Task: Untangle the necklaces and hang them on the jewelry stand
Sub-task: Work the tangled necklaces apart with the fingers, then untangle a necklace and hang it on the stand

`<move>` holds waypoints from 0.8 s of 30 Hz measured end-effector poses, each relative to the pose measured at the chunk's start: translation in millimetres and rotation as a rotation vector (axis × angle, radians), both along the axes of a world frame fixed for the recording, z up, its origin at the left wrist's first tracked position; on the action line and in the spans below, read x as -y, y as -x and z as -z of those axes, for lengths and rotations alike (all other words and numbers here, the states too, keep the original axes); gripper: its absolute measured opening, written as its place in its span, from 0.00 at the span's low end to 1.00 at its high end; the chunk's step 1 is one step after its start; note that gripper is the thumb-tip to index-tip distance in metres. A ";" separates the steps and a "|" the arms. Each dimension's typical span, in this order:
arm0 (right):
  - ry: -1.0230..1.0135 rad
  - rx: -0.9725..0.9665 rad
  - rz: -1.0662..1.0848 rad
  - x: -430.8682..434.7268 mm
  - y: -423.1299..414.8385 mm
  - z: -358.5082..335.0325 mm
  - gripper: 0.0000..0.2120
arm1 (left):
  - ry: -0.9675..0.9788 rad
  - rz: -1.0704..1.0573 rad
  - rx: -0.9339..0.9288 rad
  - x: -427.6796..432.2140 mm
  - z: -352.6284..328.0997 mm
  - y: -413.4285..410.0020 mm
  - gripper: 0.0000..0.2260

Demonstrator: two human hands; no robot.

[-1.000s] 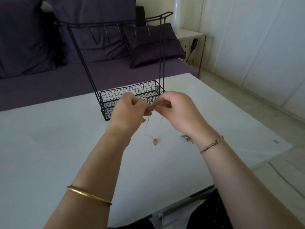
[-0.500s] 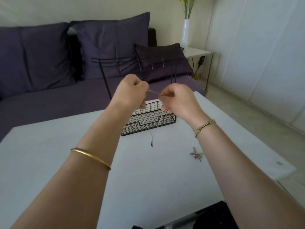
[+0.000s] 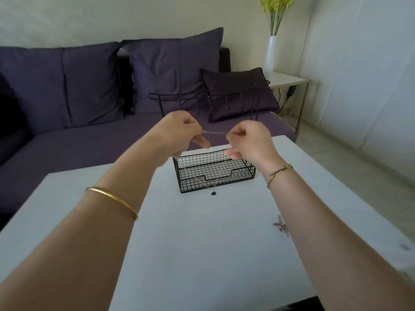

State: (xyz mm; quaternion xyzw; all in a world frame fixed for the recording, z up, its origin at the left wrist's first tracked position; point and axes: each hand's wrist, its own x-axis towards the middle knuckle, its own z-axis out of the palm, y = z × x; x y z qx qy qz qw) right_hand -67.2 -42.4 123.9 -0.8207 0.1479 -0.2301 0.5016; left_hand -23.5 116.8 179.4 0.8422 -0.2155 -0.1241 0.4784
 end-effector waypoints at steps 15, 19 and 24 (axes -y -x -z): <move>-0.225 -0.070 -0.165 -22.3 -20.2 4.7 0.06 | 0.195 -0.091 0.042 14.5 -3.4 -19.3 0.11; -0.350 -0.022 -0.191 -26.1 -33.3 -3.2 0.04 | 0.092 -0.066 0.217 7.5 1.5 -36.2 0.12; -0.233 0.005 -0.193 -29.1 -48.5 -9.1 0.04 | -0.026 -0.135 0.416 -3.6 9.6 -61.4 0.09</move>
